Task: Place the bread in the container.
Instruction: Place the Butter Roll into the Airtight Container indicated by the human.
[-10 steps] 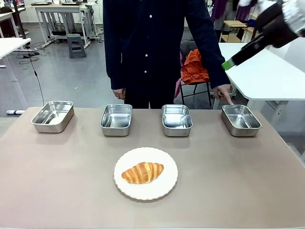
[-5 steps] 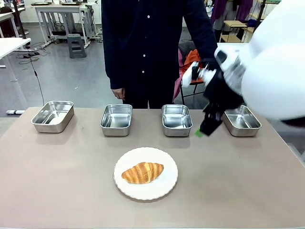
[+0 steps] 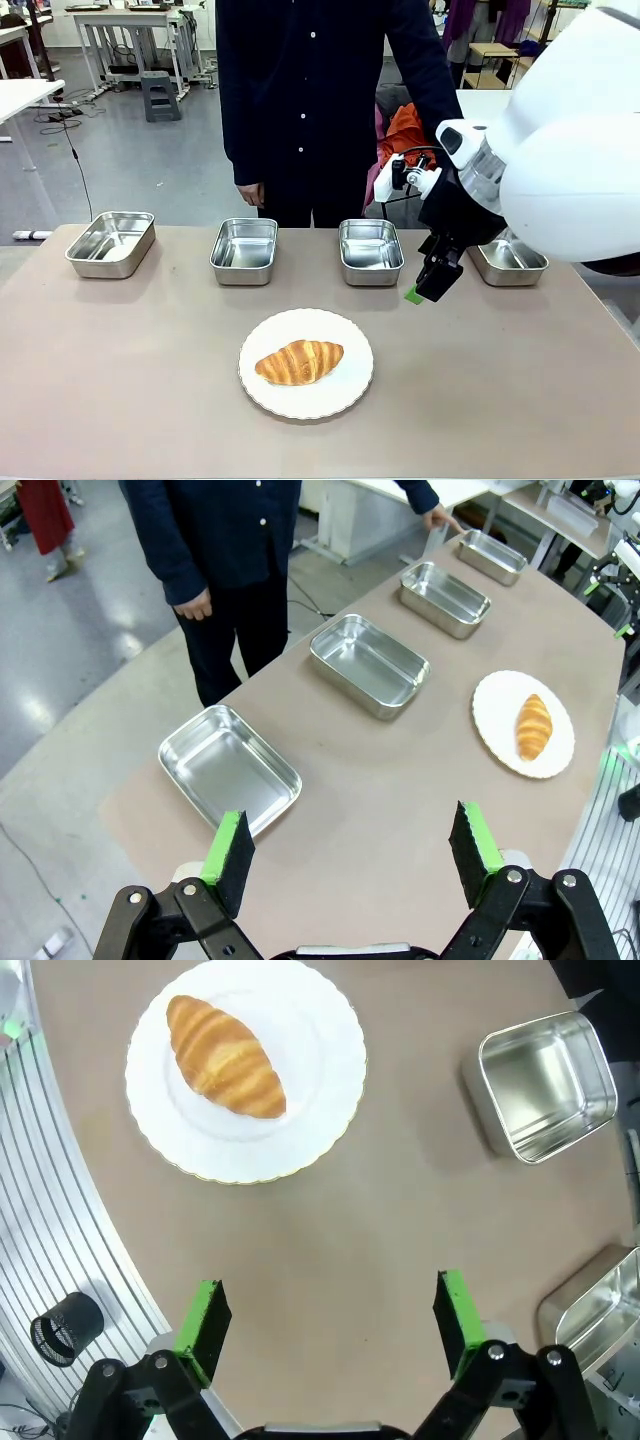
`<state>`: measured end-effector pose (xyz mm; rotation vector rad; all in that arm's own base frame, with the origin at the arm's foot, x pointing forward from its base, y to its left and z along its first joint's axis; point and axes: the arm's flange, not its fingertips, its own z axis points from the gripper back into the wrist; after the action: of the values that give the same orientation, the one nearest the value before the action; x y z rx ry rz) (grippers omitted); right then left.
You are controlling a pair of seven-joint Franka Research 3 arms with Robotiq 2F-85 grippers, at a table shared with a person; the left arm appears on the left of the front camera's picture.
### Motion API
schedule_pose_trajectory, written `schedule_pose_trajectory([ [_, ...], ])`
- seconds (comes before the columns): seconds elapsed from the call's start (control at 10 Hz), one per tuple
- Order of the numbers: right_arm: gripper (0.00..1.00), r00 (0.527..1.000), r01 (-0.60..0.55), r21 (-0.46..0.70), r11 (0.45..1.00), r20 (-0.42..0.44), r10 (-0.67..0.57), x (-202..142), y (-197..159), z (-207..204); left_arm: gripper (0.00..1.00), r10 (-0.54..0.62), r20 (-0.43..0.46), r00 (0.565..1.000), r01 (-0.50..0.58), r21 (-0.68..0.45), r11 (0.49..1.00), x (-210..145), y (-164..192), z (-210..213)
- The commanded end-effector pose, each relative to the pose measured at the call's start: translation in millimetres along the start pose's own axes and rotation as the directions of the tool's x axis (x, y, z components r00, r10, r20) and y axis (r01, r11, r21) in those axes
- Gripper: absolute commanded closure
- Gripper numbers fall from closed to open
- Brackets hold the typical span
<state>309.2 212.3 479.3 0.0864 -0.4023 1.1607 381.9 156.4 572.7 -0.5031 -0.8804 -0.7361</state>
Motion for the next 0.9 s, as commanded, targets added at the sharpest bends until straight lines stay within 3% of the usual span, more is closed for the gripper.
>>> schedule_pose_trajectory([
  [0.0,0.0,1.0,0.005,-0.023,1.0,-0.007,-0.005,1.2,1.8,1.0,0.0,-0.002,0.008,1.0,0.002,-0.001,1.0,0.1,-1.4,0.6],
  [0.1,0.0,1.0,0.0,0.0,1.0,0.0,0.0,0.0,0.0,0.0,0.0,-0.002,0.008,1.0,0.002,-0.001,1.0,0.1,-1.4,0.6],
  [0.3,0.0,0.967,-0.253,0.069,0.965,-0.014,0.255,55.7,-9.9,-25.0,0.0,-0.002,0.008,1.0,0.002,-0.001,1.0,0.1,-1.4,0.6],
  [0.8,0.0,0.84,-0.525,0.218,0.823,-0.022,0.542,132.9,6.0,-110.7,0.0,-0.002,0.008,1.0,0.002,-0.001,1.0,0.1,-1.4,0.6],
])
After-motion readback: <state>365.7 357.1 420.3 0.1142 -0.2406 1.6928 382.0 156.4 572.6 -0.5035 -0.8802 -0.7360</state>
